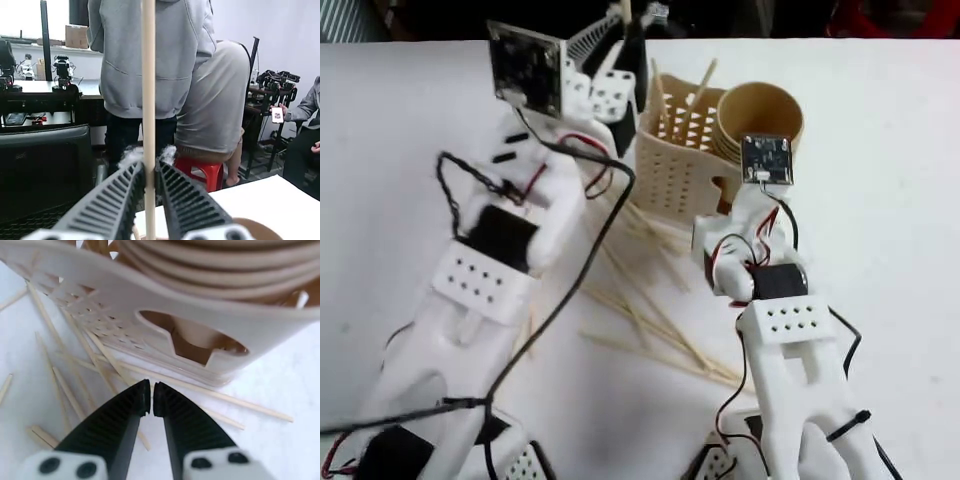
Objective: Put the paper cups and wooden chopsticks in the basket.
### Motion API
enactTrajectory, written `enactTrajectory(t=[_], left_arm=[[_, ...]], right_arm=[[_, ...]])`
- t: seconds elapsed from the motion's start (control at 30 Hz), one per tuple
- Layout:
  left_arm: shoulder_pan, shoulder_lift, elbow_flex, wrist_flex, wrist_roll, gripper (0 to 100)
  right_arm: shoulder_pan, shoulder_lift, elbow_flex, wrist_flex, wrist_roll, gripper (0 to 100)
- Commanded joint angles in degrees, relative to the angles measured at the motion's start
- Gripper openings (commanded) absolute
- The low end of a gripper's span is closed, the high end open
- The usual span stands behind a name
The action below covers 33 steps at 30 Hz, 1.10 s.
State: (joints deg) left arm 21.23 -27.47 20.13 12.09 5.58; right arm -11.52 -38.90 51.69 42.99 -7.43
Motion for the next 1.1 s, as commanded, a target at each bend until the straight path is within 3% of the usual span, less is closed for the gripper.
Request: enactTrajectory(t=[0.0, 0.57, 0.73, 1.07], left_arm=[[1.89, -1.71, 7.65, -11.34, 0.09, 2], [2.42, 16.48, -0.26, -11.25, 0.00, 3], [2.24, 16.31, -2.55, -0.35, -3.08, 17], [-5.05, 16.31, -27.52, 43.43, -3.34, 18]], right_arm=[[0.22, -1.71, -0.35, -1.10, 0.00, 2.8], [0.22, -1.36, -0.35, -1.10, 0.00, 3.0], [0.22, -1.54, -0.44, -1.10, 0.00, 3.1], [0.22, -1.45, -0.44, -1.10, 0.00, 3.1]])
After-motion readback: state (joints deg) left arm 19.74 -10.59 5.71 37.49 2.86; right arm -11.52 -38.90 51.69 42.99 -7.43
